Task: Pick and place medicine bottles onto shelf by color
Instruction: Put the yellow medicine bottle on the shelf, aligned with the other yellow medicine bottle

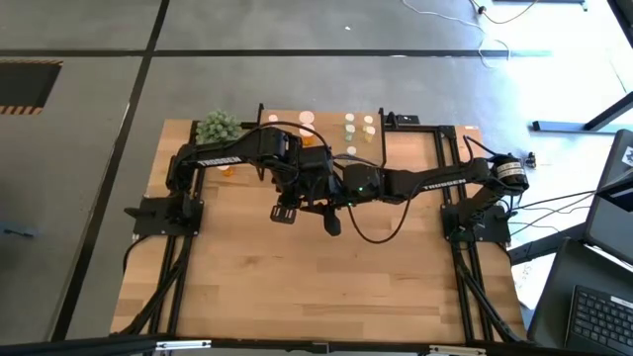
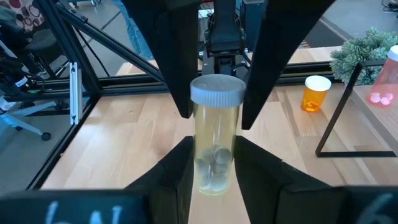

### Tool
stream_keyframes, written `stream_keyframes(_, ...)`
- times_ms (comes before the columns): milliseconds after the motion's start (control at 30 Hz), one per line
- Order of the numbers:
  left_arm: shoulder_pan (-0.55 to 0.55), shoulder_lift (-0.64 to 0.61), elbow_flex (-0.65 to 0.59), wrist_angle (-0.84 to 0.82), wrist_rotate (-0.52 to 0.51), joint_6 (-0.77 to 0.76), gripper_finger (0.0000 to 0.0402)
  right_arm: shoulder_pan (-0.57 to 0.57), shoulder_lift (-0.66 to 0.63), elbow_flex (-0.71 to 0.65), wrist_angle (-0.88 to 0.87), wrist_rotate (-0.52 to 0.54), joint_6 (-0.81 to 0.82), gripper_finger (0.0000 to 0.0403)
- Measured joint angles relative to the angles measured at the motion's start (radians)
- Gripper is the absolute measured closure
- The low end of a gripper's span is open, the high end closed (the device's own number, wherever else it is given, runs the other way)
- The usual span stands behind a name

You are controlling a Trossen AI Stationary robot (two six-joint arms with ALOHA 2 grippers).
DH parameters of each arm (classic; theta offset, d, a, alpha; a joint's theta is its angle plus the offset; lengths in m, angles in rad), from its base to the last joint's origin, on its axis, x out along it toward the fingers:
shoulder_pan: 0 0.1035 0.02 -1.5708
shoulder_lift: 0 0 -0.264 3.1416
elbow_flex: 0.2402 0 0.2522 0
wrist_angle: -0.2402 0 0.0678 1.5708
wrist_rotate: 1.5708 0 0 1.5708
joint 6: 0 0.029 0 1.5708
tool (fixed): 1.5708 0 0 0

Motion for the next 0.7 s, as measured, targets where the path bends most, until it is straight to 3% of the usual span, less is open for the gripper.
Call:
stream_keyframes(267,-0.009,0.000,0.000,0.003,-0.005,-0.002,0.0296,0.000,0.000,0.000,0.005,0.000,0.000,0.0292)
stream_keyframes(567,-0.009,-0.001,0.000,0.007,-0.014,-0.038,0.0252,0.000,0.000,0.000,0.014,-0.001,0.000,0.0292)
stream_keyframes(700,-0.015,-0.001,0.000,0.007,-0.072,-0.059,0.0242,0.000,0.000,0.000,0.014,0.004,0.000,0.0292)
